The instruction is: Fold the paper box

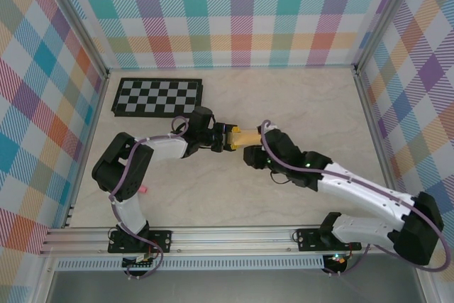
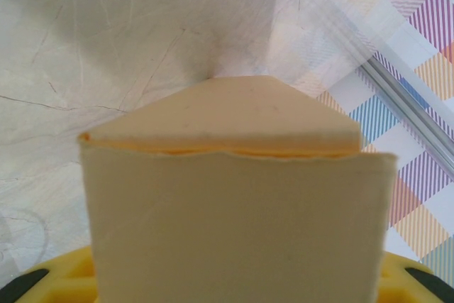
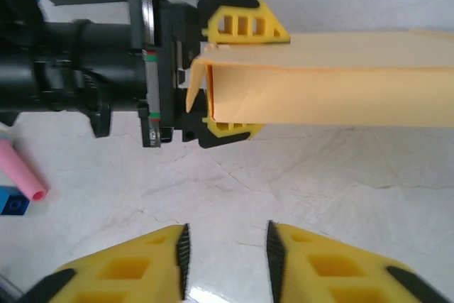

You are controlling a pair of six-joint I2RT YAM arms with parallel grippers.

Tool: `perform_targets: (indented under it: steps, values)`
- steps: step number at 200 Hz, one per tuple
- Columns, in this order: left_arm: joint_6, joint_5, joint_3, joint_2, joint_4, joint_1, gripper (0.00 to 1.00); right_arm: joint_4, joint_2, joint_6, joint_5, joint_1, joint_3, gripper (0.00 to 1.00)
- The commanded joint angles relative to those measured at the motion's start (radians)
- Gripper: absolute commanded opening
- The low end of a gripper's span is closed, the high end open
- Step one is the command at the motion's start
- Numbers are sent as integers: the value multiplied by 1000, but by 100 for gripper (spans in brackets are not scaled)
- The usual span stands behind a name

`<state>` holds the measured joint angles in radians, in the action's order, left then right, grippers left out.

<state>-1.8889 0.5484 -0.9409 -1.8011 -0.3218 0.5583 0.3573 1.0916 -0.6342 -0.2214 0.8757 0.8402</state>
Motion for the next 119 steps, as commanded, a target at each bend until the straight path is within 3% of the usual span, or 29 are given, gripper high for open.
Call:
perform_targets:
  steps: [1,20,46,69,86,119]
  values:
    - [-1,-14,26,-39,91,12,27,146,-8,85,69,-78,101,44]
    - [9,-12,16,-40,111,12,27,283,107,177,139,-170,286,54]
    - [19,-11,1,-38,128,11,27,452,323,462,188,-172,553,78]
    - [18,-11,-7,-38,136,12,27,632,502,615,133,-165,736,86]
    - [17,-11,-9,-37,132,11,27,689,568,636,162,-172,777,90]
    - [7,-11,-11,-41,103,11,27,613,601,630,178,-180,695,95]
